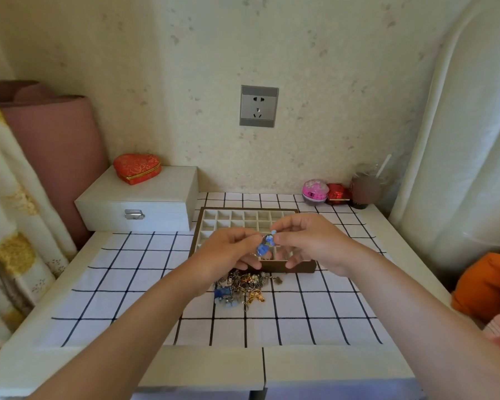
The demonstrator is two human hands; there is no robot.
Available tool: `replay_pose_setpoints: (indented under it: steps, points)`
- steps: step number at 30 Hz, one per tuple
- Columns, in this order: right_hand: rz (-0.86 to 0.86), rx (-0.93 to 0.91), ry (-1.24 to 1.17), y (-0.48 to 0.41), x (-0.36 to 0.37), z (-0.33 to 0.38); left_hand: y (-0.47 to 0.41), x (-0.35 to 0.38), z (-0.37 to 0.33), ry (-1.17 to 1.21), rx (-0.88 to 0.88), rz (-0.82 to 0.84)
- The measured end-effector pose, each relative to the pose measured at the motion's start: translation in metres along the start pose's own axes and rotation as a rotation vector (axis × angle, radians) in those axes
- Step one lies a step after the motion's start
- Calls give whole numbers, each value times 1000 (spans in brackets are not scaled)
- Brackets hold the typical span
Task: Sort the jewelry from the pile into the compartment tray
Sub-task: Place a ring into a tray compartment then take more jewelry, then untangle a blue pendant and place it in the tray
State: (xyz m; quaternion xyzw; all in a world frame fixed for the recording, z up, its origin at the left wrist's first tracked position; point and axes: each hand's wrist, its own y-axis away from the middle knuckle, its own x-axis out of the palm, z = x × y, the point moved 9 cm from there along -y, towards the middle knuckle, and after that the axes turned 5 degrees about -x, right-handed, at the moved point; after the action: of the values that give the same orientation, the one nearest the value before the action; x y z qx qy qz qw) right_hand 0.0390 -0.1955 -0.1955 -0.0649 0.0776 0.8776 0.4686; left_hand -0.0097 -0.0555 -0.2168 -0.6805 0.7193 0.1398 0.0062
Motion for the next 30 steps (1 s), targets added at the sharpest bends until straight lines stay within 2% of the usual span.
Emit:
replay_pose_setpoints:
  steps: [6, 12, 16, 21, 26, 30]
  points:
    - [-41, 9, 28, -16, -8, -3, -14, -9, -2, -6, -22, -127]
    - [26, -8, 148, -31, -5, -1, -35, -20, -8, -2, -35, -180]
    - [-50, -43, 256, -43, -16, -1, -47, -20, -20, -88, 11, -140]
    - [-46, -20, 203, -54, -26, -4, -58, -16, -29, -149, 42, -84]
    - [-79, 14, 221, -61, -30, -11, -68, -31, -30, -214, 90, -240]
    - [-95, 72, 316, -64, -27, -20, -71, -29, -26, -421, 138, -276]
